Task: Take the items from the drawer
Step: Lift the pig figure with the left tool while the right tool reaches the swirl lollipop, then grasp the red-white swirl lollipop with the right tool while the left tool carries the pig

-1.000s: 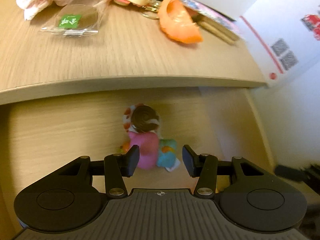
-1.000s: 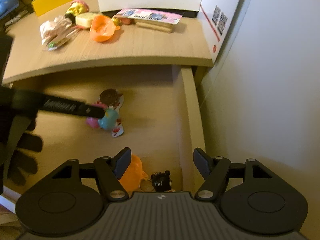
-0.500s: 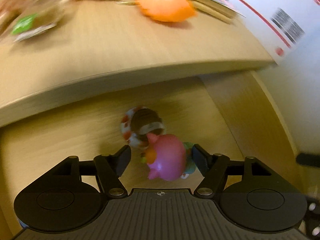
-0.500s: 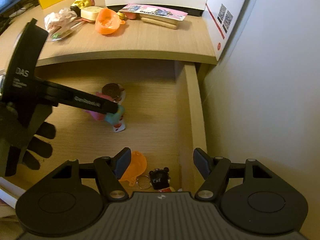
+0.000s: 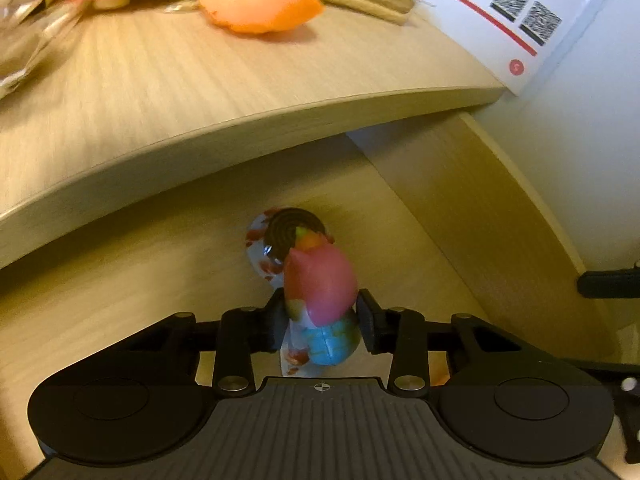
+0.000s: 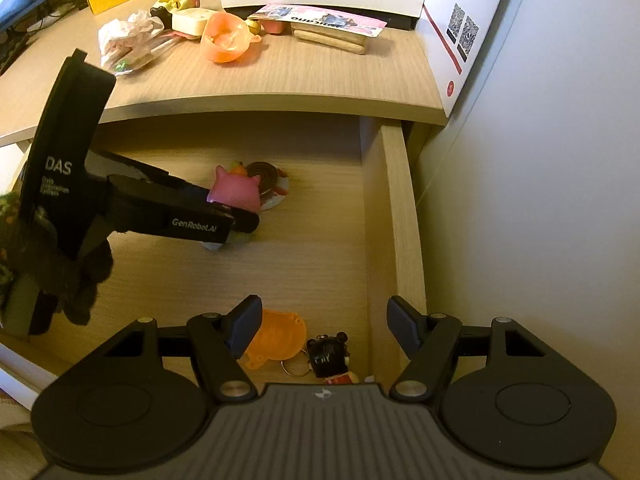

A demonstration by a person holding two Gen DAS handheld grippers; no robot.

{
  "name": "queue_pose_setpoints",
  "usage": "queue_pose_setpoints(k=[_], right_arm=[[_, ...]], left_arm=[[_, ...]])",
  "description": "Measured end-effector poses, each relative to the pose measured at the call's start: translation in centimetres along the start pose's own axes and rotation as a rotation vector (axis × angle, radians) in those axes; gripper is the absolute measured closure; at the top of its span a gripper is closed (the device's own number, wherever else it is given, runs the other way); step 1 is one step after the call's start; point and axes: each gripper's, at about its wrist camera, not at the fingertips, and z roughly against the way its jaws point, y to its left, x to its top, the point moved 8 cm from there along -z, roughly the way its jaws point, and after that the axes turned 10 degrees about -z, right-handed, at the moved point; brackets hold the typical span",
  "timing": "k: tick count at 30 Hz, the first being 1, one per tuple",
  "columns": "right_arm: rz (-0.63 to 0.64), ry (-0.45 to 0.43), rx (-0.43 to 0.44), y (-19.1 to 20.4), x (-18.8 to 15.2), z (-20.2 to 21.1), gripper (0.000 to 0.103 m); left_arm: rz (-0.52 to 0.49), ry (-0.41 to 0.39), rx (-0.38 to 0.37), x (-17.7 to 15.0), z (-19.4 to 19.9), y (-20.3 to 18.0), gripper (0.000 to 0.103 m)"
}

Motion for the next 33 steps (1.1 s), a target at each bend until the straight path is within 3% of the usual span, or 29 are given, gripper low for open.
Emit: queue_pose_setpoints(k=[6, 11, 15, 19, 25, 26, 30, 33], right_arm=[[-0.015, -0.007, 0.013, 0.0, 0.7, 0.0, 0.033], [-0.114, 0.031, 0.112, 1.7, 3.0, -1.0, 0.033], [-0.172, 0.107, 0.187, 4.7, 5.1, -3.8, 0.033], [-0.258, 0.156, 0.144, 6.3, 6.9, -8.1, 0.033], [-0.220, 0.188, 0.080, 7.9, 6.9, -11.6, 0.033], [-0.224, 0.200, 0.072, 8.0, 6.8, -12.1, 0.034], [-0.194, 0.230, 0.056, 8.4, 6.3, -12.3, 0.061], [-0.201, 0.246, 0.092, 8.4, 6.0, -11.3, 0.062]], left_arm=[[0.061, 0.069, -0.028, -2.0, 4.8, 1.2, 0.066], [0.132, 0.009, 0.019, -3.7, 11.8, 3.3, 0.066], [0.214, -0.021, 0.071, -4.6, 14.7, 5.7, 0.066], [0.304, -0.041, 0.102, -6.4, 17.2, 7.6, 0.066], [0.382, -0.055, 0.120, -9.5, 19.1, 8.2, 0.066], [0.390, -0.054, 0.126, -9.7, 19.0, 8.2, 0.066], [0.398, -0.044, 0.131, -10.6, 19.5, 8.5, 0.066], [0.373, -0.028, 0.118, -10.4, 18.7, 7.9, 0.066]])
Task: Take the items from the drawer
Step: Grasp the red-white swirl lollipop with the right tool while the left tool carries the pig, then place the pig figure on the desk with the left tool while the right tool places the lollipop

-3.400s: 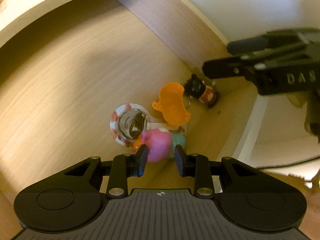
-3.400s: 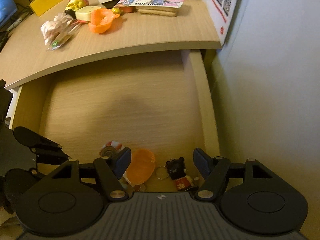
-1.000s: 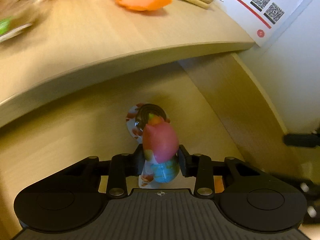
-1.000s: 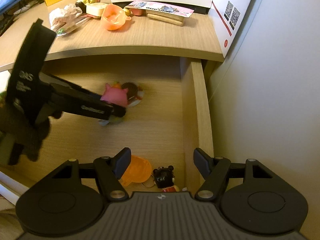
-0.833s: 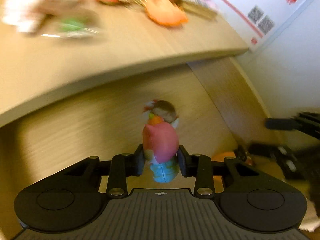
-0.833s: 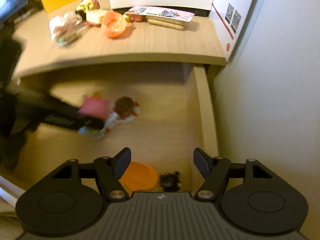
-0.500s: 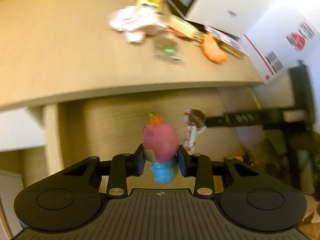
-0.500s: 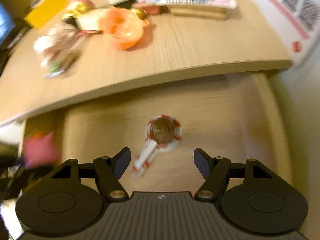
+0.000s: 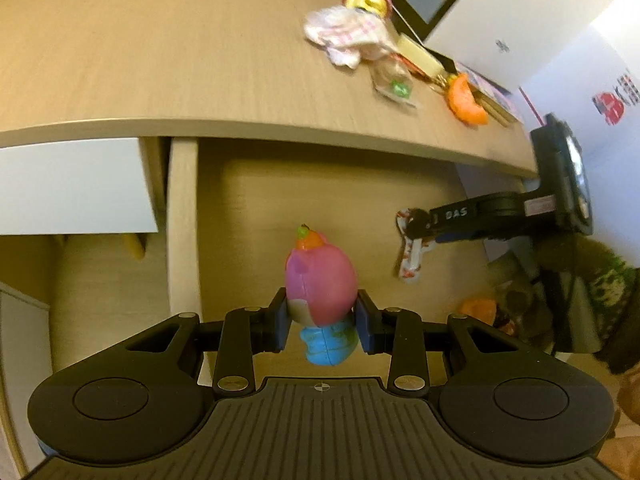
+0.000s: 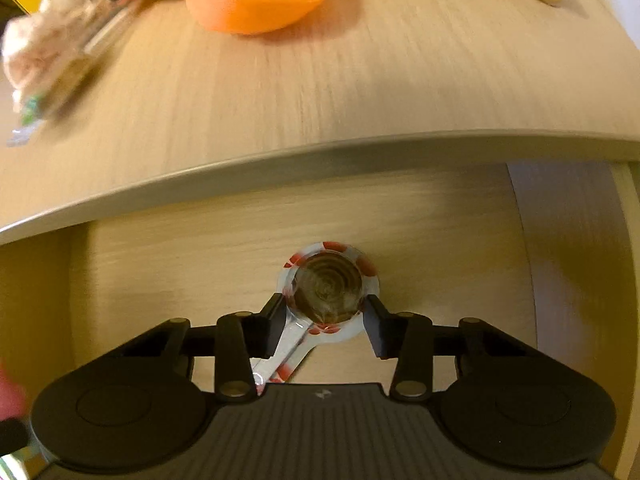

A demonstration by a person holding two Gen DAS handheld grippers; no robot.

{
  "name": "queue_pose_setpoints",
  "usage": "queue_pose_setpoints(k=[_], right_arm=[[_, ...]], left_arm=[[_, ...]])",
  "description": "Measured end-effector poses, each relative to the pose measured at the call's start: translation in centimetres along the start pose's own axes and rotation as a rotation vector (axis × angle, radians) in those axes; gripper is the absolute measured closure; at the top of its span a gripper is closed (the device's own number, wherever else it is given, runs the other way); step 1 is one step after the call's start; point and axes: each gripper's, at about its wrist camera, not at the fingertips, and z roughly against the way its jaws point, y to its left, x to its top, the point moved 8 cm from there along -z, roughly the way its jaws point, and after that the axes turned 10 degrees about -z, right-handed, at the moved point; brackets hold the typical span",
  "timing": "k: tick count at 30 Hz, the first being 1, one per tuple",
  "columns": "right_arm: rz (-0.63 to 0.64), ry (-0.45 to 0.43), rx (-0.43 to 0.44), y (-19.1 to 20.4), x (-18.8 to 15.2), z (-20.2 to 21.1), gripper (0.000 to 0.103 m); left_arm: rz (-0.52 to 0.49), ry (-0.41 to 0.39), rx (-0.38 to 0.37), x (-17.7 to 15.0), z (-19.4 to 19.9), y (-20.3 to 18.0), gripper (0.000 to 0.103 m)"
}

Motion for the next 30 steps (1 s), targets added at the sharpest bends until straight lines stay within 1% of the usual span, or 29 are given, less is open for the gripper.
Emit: queue_pose_setpoints(k=[3, 7, 10, 11, 13, 14, 16, 18, 20, 22, 24, 25, 27, 28, 29, 30], right_arm=[[0.000, -0.006, 0.030, -0.2, -1.0, 1.6, 0.062], [-0.014, -0.003, 0.093, -0.4, -3.0, 4.4, 0.062], [0.015, -0.037, 0.120, -0.3, -4.7, 7.4, 0.062], [0.028, -0.057, 0.120, -0.3, -5.1, 8.5, 0.062], [0.057, -0.099, 0.119, 0.1, -5.6, 10.4, 0.062], [0.070, -0.127, 0.116, 0.2, -5.7, 11.5, 0.062], [0.091, -0.183, 0.110, 0.1, -5.2, 13.4, 0.062], [0.093, -0.236, 0.120, 0.1, -4.5, 15.6, 0.062], [0.080, -0.287, 0.146, -0.1, -3.7, 17.7, 0.062], [0.070, -0.328, 0.159, 0.8, -2.9, 18.7, 0.062], [0.068, -0.364, 0.157, 0.8, -1.8, 19.2, 0.062], [0.070, -0.377, 0.151, 1.0, -1.6, 19.3, 0.062], [0.073, -0.389, 0.137, 1.2, -1.3, 19.4, 0.062], [0.071, -0.391, 0.132, 1.1, -1.2, 19.3, 0.062], [0.065, -0.389, 0.130, 0.8, -1.4, 19.3, 0.062], [0.059, -0.385, 0.130, 0.5, -1.4, 19.0, 0.062]], left_arm=[[-0.037, 0.025, -0.010, 0.0, -1.0, -1.0, 0.066], [-0.097, 0.041, -0.029, 0.2, -1.4, -2.2, 0.066], [-0.128, 0.039, -0.055, 0.7, -1.4, -2.9, 0.066], [-0.139, 0.028, -0.075, 1.0, -1.1, -3.3, 0.066], [-0.168, -0.046, -0.113, 3.1, 0.4, -4.0, 0.066], [-0.180, -0.084, -0.113, 4.3, 1.1, -4.2, 0.066], [-0.198, -0.180, -0.084, 7.9, 2.8, -3.9, 0.066], [-0.208, -0.237, -0.038, 11.0, 3.5, -3.2, 0.066], [-0.199, -0.278, -0.004, 14.1, 3.1, -2.4, 0.066], [-0.190, -0.288, -0.013, 16.3, 1.5, -1.9, 0.065], [-0.182, -0.288, -0.024, 17.9, -0.9, -1.3, 0.065], [-0.185, -0.277, -0.015, 18.2, -2.1, -1.0, 0.064], [-0.206, -0.230, 0.047, 18.3, -4.8, -0.4, 0.062], [-0.221, -0.224, 0.063, 18.2, -5.4, -0.3, 0.057], [-0.243, -0.243, 0.058, 18.2, -5.6, -0.5, 0.056], [-0.266, -0.247, 0.072, 18.1, -5.6, -0.7, 0.056]])
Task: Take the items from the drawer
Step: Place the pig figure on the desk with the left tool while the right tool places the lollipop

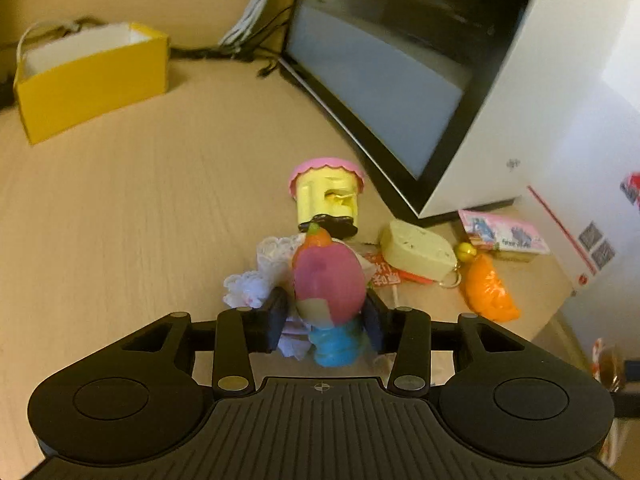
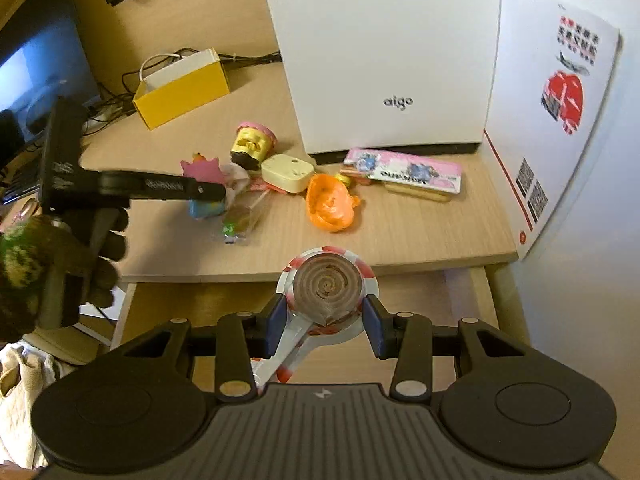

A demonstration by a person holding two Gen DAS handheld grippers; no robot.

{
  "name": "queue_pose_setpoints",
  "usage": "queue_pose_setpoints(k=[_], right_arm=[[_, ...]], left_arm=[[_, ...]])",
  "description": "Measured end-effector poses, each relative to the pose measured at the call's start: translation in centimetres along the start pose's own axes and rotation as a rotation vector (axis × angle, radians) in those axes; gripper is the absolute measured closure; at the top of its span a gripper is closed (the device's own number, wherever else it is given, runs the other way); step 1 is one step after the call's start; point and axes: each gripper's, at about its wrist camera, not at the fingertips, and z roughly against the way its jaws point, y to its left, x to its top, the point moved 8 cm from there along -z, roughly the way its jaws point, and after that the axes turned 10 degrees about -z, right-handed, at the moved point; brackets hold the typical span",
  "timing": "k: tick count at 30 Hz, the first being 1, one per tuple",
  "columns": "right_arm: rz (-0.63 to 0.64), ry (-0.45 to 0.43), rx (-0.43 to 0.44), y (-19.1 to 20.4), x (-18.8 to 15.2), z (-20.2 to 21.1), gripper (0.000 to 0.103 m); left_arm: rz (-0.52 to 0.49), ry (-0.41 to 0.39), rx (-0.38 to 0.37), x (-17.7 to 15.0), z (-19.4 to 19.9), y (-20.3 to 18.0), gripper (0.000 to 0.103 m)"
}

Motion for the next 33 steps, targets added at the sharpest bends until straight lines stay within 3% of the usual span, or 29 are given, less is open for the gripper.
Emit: queue_pose_setpoints(k=[8, 15, 21, 25, 28, 31, 33], right_arm=[[-0.038, 0.021, -0.016, -2.0, -0.2, -1.1, 0.062], [-0.075, -0.005, 0.038, -1.4, 2.6, -2.1, 0.062], [-0.119, -0.069, 0.134, 1.8, 7.4, -4.4, 0.062], [-0.111, -0.090, 0.208, 4.6, 10.1, -7.2, 0.060], [-0.040, -0.075, 0.156, 5.7, 10.3, -9.3, 0.052], [-0.007, -0.070, 0.133, 5.5, 9.3, -9.2, 0.048], [-0.016, -0.063, 0.135, 4.8, 8.6, -8.5, 0.046]], left_arm=[[0.061, -0.115, -0.011, 1.8, 3.4, 1.0, 0.060], [0.134, -0.186, 0.085, 1.2, 6.7, 3.8, 0.060], [0.203, -0.186, 0.125, -0.8, 8.7, 5.4, 0.061], [0.206, -0.176, 0.103, -2.1, 9.8, 4.6, 0.061], [0.189, -0.139, 0.071, -3.3, 9.6, 3.7, 0.061], [0.190, -0.101, 0.063, -4.7, 8.7, 3.3, 0.062], [0.192, -0.118, 0.055, -4.9, 8.5, 3.1, 0.062]])
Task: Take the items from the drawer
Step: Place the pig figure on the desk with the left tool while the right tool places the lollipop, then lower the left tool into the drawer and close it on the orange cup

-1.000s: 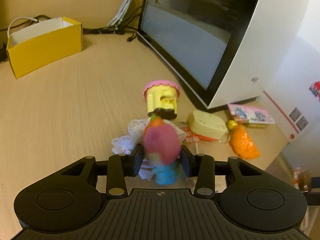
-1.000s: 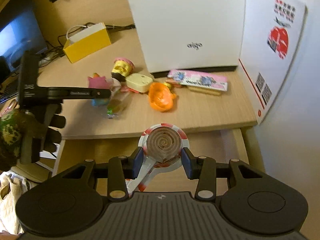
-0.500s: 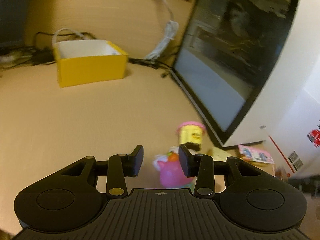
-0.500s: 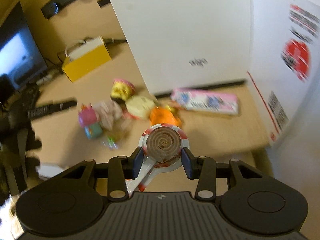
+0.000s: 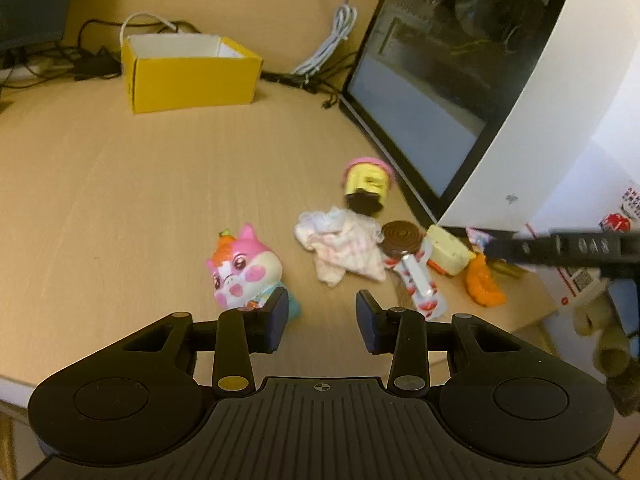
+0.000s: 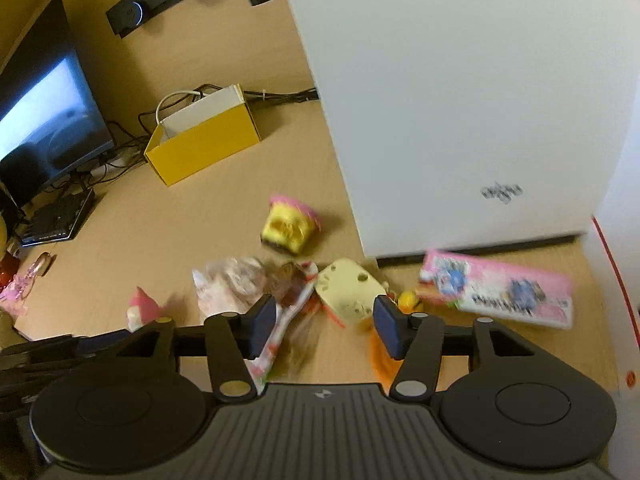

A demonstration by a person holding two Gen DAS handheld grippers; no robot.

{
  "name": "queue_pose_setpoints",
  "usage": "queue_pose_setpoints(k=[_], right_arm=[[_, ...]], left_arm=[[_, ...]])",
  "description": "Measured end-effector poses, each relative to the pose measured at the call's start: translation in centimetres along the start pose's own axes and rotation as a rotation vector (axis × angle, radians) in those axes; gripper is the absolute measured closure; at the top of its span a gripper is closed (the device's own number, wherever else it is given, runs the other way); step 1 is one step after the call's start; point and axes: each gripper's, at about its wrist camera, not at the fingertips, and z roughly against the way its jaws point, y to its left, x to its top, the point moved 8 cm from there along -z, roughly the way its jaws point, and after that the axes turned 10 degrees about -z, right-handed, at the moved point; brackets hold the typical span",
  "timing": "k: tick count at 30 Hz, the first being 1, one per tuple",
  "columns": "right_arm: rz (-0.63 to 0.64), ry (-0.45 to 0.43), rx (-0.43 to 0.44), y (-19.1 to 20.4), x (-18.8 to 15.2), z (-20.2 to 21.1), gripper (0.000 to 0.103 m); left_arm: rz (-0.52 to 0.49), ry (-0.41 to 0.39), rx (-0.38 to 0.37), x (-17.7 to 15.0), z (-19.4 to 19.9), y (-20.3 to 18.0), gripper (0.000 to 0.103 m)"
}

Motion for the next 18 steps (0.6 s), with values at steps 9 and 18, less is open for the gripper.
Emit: queue_pose_setpoints(k=[9, 18], right_arm=[[0.075, 0.023, -0.084, -3.2, -3.8, 4.4, 0.044], [0.126, 0.010, -0.212, -6.3, -7.0, 8.5, 0.035]], left_arm=[[-0.030, -0.002, -0.014, 0.6, -0.3, -1.1, 0.062], [-0.128, -0.015, -0.122, 1.2, 1.0, -6.3, 0.062]])
